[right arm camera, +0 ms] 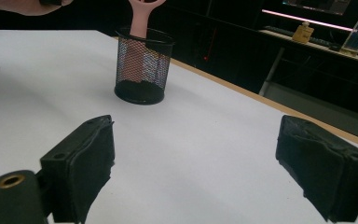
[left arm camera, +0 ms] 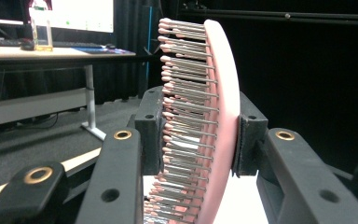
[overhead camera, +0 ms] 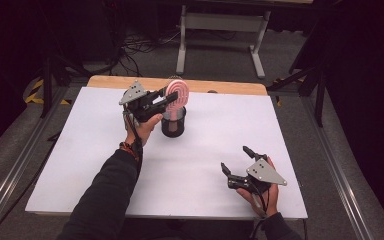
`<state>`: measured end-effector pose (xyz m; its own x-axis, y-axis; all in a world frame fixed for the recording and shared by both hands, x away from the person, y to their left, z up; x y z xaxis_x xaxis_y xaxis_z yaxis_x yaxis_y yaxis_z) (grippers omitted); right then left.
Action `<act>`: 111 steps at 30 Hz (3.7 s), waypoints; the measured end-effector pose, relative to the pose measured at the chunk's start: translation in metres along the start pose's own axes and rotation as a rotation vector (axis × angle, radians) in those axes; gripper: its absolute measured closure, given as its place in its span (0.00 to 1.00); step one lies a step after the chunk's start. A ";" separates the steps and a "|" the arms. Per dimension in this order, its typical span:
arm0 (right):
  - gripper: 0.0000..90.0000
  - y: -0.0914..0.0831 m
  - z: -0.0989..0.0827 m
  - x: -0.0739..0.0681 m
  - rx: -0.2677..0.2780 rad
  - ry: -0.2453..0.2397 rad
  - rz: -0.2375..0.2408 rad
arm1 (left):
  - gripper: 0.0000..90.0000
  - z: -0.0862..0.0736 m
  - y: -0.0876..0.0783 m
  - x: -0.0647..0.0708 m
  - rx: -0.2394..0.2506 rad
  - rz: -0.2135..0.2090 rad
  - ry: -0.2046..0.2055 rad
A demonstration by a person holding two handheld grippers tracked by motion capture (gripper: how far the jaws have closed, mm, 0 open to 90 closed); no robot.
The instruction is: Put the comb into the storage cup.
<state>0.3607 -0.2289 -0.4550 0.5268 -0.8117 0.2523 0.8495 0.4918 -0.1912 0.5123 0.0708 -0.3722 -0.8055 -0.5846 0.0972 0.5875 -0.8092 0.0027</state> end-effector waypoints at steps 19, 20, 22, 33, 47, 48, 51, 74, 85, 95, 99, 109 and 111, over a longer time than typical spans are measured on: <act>0.14 0.004 -0.003 -0.003 -0.047 -0.034 -0.007 | 0.66 -0.016 -0.003 -0.011 -0.002 0.024 -0.038; 0.14 0.004 -0.003 -0.003 -0.048 -0.035 -0.005 | 0.63 -0.016 -0.003 -0.011 -0.002 0.031 -0.039; 0.14 0.005 -0.003 -0.003 -0.055 -0.037 -0.003 | 0.61 -0.015 -0.005 -0.011 0.003 0.025 -0.041; 0.14 0.006 -0.004 -0.005 -0.073 -0.045 0.014 | 0.56 -0.006 -0.012 -0.013 -0.019 0.051 -0.009; 0.14 0.005 -0.003 -0.003 -0.073 -0.047 0.008 | 0.47 -0.001 -0.016 -0.014 -0.059 0.074 0.043; 0.14 0.005 -0.003 -0.003 -0.073 -0.047 0.008 | 0.47 -0.001 -0.016 -0.014 -0.056 0.072 0.039; 0.14 0.005 -0.003 -0.003 -0.073 -0.049 0.009 | 0.46 -0.002 -0.016 -0.013 -0.061 0.066 0.039; 0.14 0.006 -0.003 -0.004 -0.079 -0.056 0.009 | 0.37 -0.007 -0.017 0.005 -0.116 0.034 0.121; 0.14 0.005 -0.002 -0.006 -0.076 -0.067 0.011 | 0.33 -0.010 -0.021 0.012 -0.123 0.023 0.164; 0.14 0.005 -0.001 -0.008 -0.076 -0.074 0.014 | 0.29 -0.012 -0.023 0.018 -0.143 0.031 0.214; 0.13 0.004 -0.002 -0.007 -0.074 -0.069 0.010 | 0.27 -0.014 -0.023 0.021 -0.151 0.035 0.226; 0.13 0.004 -0.001 -0.007 -0.074 -0.067 0.015 | 0.22 -0.014 -0.024 0.023 -0.173 0.056 0.252; 0.13 0.004 -0.001 -0.008 -0.073 -0.069 0.012 | 0.21 -0.014 -0.024 0.023 -0.185 0.067 0.265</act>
<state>0.3601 -0.2211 -0.4588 0.5403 -0.7809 0.3136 0.8396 0.4752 -0.2631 0.4782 0.0759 -0.3837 -0.7717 -0.6123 -0.1718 0.6356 -0.7512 -0.1778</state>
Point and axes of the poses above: each handheld gripper's, and its own axes: y roughly forward along the jaws, z roughly out of its top, x roughly to its right, the point moved 4 cm from there along y, roughly forward along the jaws
